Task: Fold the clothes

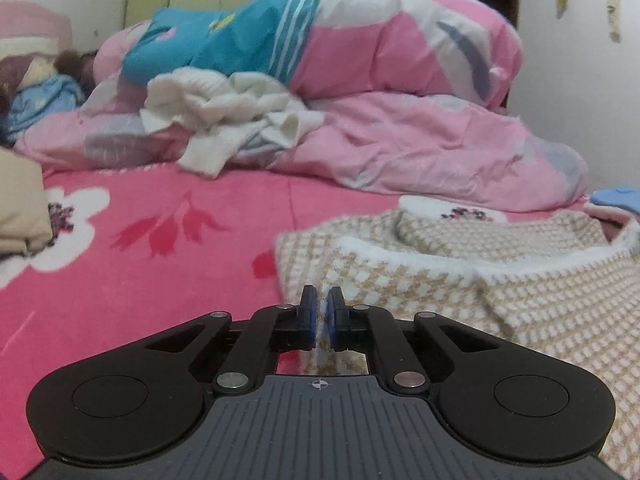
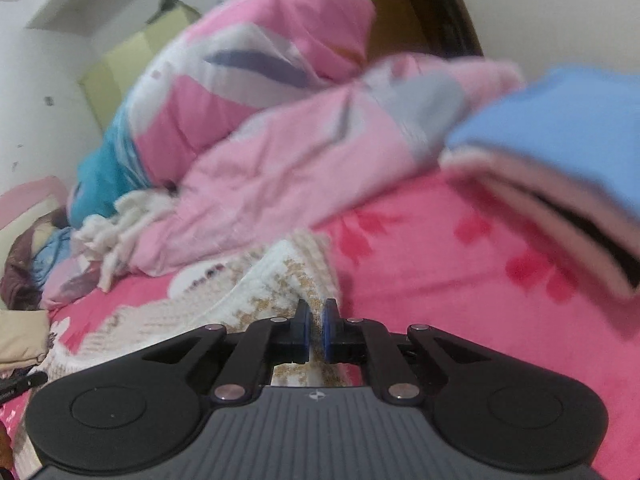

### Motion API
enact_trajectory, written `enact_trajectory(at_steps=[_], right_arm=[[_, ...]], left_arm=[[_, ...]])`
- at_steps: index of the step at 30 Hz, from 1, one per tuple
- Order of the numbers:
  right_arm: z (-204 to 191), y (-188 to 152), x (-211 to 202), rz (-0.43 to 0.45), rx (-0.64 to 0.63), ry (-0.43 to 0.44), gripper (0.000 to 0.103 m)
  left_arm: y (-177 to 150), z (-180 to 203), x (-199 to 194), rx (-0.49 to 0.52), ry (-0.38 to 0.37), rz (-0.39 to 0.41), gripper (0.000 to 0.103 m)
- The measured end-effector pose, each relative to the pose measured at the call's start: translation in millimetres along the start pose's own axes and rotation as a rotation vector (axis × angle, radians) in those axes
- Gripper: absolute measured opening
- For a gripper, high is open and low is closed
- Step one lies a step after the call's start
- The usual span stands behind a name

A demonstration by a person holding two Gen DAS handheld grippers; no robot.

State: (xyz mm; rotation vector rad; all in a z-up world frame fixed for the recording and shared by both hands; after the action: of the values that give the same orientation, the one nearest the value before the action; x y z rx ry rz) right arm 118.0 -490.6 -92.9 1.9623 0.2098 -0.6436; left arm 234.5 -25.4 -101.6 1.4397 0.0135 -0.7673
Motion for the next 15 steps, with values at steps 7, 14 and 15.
enact_trajectory(at_steps=[7,14,15], right_arm=[[11,-12,25,-0.104,0.012,-0.045,0.009],[40,-10,-5,-0.03,0.259,-0.035,0.042],[46,-9,-17,-0.016,0.287,-0.035,0.042]], left_arm=[[-7,-16,9,0.002,0.049,-0.049,0.003],[-6,-28,-8,-0.117,0.009,-0.02,0.008],[-5,-28,-13,-0.13,-0.002,-0.012,0.01]])
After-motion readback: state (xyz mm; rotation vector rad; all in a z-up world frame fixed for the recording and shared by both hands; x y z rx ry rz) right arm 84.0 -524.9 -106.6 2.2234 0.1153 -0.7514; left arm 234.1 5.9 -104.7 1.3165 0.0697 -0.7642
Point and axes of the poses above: each gripper's, at about its wrist camera, not at the fingertips, and x roughly the way its jaws point, z to its right, y to its top, the point moved 10 cm from there along x, roughly the way its jaws point, and after that the axes turned 10 degrees about -y, right-handed, at the moved point
